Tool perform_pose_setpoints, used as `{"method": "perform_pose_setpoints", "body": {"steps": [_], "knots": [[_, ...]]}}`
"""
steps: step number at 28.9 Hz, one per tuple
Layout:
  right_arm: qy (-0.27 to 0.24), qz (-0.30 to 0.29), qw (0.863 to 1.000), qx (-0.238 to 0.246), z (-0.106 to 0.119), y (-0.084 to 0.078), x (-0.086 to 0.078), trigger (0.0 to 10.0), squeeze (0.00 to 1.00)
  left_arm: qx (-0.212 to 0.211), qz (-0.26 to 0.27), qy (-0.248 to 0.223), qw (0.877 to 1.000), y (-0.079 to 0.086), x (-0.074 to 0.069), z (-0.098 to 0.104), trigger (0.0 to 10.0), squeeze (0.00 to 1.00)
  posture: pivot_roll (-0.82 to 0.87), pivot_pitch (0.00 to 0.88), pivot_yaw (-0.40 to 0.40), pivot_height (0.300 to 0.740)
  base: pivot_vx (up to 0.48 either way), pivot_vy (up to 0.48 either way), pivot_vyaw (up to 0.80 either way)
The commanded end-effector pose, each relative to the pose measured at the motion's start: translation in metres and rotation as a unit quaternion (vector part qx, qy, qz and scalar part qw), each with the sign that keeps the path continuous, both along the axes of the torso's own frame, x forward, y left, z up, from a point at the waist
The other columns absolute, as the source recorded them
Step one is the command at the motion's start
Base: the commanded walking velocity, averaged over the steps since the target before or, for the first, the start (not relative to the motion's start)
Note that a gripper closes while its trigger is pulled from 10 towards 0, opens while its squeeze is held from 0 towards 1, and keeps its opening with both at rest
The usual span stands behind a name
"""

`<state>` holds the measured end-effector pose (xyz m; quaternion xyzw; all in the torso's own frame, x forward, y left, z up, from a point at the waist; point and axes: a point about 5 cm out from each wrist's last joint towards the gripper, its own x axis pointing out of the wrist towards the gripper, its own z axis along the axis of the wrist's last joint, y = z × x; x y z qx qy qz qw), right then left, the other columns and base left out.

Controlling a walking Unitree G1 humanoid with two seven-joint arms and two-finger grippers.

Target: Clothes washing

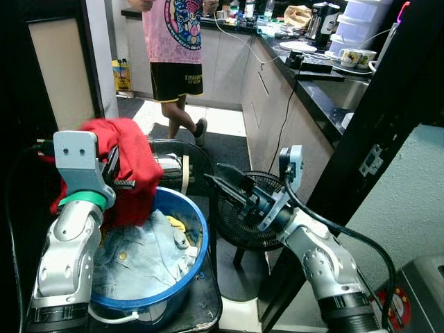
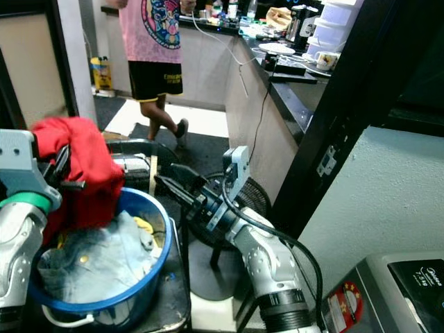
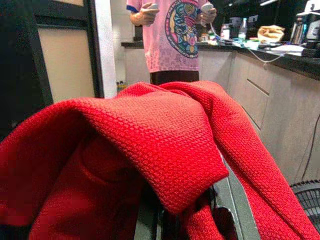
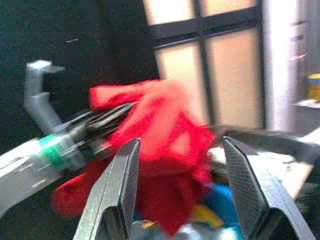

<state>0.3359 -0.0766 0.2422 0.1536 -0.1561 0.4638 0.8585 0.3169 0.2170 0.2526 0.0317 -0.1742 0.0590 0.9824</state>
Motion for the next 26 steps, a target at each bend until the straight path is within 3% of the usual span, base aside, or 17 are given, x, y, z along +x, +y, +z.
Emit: {"method": "perform_pose_setpoints", "body": {"steps": [1, 4, 16, 21, 24, 25, 26], "knots": [[0.012, -0.048, 0.999, 0.006, -0.003, -0.011, 0.006, 10.0, 0.00, 0.002, -0.005, -0.012, 1.000, -0.005, -0.003, 0.005, 10.0, 0.00, 0.01, 0.000, -0.057, 0.740, 0.000, 0.000, -0.80], [0.016, -0.088, 0.996, 0.022, 0.006, -0.016, 0.011, 10.0, 0.00, 0.001, -0.002, -0.012, 1.000, -0.007, -0.005, 0.006, 10.0, 0.00, 0.01, 0.000, -0.059, 0.740, 0.000, 0.000, -0.80], [0.015, -0.118, 0.992, 0.041, 0.020, -0.020, 0.016, 10.0, 0.00, -0.003, 0.016, 0.030, 0.999, -0.017, -0.001, 0.003, 10.0, 0.00, 0.01, 0.000, -0.069, 0.740, 0.000, 0.000, -0.80], [0.015, -0.128, 0.990, 0.051, 0.024, -0.022, 0.018, 10.0, 0.00, 0.041, 0.003, 0.028, 0.999, -0.025, 0.002, 0.004, 10.0, 0.00, 0.02, 0.000, -0.065, 0.740, 0.000, 0.000, -0.80], [0.016, -0.129, 0.990, 0.055, 0.022, -0.024, 0.019, 10.0, 0.00, 0.056, -0.029, 0.032, 0.997, -0.034, 0.003, 0.001, 10.0, 0.00, 0.04, 0.000, -0.089, 0.740, 0.000, 0.000, -0.80], [0.017, -0.107, 0.993, 0.045, 0.016, -0.024, 0.018, 10.0, 0.00, 0.040, -0.099, 0.037, 0.994, -0.047, -0.001, -0.006, 10.0, 0.00, 0.04, 0.000, -0.092, 0.740, 0.000, 0.000, -0.80], [0.016, -0.097, 0.994, 0.039, 0.015, -0.023, 0.018, 10.0, 0.00, 0.036, -0.122, 0.035, 0.991, -0.051, -0.003, -0.007, 10.0, 0.00, 0.04, 0.000, -0.092, 0.740, 0.000, 0.000, -0.80]]}}
